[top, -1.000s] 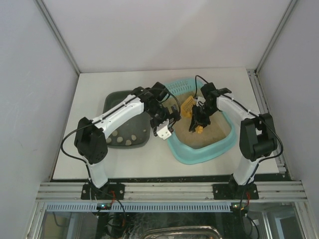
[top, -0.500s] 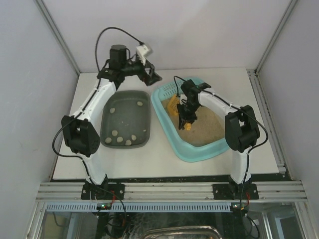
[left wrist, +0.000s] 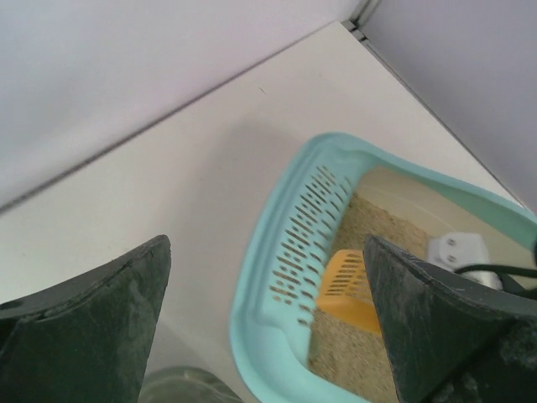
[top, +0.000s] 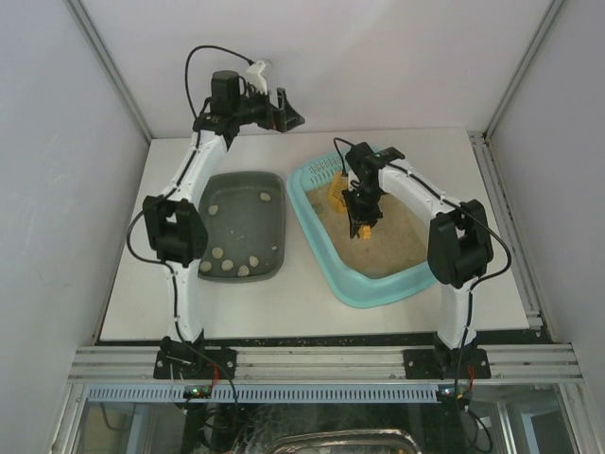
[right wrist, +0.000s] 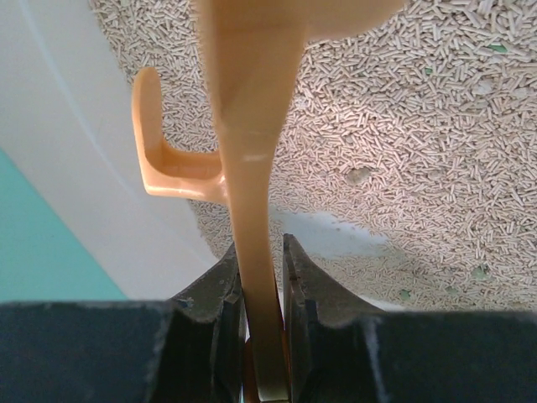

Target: Clean the litter box

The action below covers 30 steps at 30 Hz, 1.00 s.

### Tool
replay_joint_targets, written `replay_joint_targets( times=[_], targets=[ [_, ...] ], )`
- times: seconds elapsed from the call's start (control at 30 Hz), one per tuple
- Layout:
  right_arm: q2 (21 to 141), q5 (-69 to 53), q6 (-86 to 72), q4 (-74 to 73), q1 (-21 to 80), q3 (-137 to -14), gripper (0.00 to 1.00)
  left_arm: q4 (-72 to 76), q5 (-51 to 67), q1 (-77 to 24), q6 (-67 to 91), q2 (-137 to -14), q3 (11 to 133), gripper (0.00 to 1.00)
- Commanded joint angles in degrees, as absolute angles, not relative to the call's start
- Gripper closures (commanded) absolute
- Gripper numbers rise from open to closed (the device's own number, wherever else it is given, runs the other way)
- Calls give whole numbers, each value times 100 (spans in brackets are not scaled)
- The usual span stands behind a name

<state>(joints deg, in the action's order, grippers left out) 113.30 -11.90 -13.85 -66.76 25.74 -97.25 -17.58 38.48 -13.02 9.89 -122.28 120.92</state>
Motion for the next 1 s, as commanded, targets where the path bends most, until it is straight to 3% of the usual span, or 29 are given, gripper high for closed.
replay_joint_targets(
  times=[0.0,0.53,0.97],
  targets=[
    [11319,-1047,-1468,-6568,2400,-9889,100,-2644,3553,-1369,522,-12859,13653,0],
    [11588,-1853,-1468,-6195,2975,-9712,100,-2777,2580,-1269,1634,-12751,13091,0],
    [11456,-717,-1590,-6087,3480,-8900,100,-1982,3260,-1075,1546,-11781,11432,1]
  ],
)
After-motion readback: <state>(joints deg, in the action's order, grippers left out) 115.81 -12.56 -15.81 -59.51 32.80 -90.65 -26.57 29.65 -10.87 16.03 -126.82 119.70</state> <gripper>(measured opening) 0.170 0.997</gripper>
